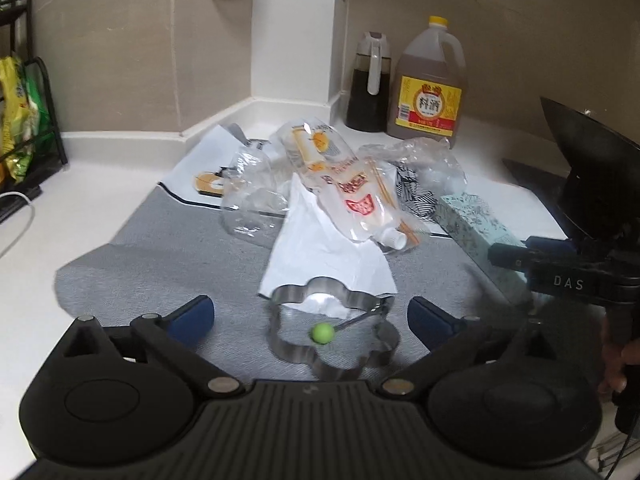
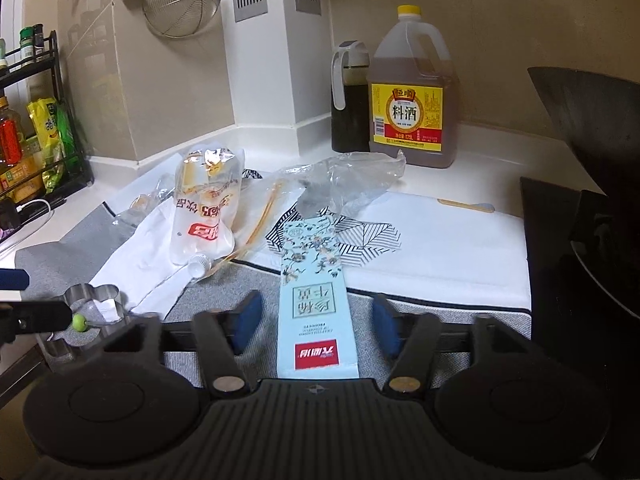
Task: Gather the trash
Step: 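Close the left tool on the metal flower-shaped egg mold while the right tool holds the box, then carry the egg mold and toothpaste box down toward the cabinet bin with both tools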
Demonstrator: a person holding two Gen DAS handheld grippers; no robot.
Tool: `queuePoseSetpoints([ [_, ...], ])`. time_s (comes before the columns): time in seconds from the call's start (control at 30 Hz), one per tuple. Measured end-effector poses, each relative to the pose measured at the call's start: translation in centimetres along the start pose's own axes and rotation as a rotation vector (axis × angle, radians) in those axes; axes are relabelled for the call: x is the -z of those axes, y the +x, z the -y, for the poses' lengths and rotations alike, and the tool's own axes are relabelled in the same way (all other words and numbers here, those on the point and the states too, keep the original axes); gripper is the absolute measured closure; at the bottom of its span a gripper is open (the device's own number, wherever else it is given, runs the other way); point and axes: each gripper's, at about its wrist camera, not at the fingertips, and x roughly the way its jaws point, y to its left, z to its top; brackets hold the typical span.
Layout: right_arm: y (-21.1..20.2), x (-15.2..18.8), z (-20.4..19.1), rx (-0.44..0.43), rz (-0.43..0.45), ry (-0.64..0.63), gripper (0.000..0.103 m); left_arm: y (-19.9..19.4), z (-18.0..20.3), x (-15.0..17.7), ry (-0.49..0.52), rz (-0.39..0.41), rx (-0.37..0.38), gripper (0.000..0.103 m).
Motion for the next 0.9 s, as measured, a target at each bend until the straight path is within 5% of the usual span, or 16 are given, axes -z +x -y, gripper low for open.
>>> queuePoseSetpoints([
  [0.1, 0.2, -0.3, -0.2, 0.015, 0.005, -0.021, 0.020, 0.9, 0.5, -0.3, -0.015, -0.017, 0.008, 0.000],
  [0.4, 2.4, -0.2, -1.1, 0.067, -0.085, -0.101, 0.019, 3.9, 1.8, -0.8, -0.027, -0.090, -0.016, 0.000],
  [0.47, 2.5, 0.0, -1.1, 0.053, -0.089, -0.108, 0.027, 3.8, 1.7, -0.7, -0.023, -0.087, -0.020, 0.009],
  [0.5, 2.4, 0.1, -1.1, 0.043, -0.087, -0.112, 0.044, 3.7, 1.7, -0.7, -0.010, -0.087, -0.031, 0.021],
  [0.53, 2.3, 0.1, -1.2, 0.042, -0.088, -0.118, 0.056, 3.5, 1.7, -0.6, 0.001, -0.085, -0.049, 0.020],
  [0.9, -0.2, -0.3, -0.9, 0.027, 0.042, -0.087, 0.062, -1.3, 0.4, -0.4, -0.076, 0.014, 0.002, 0.021],
])
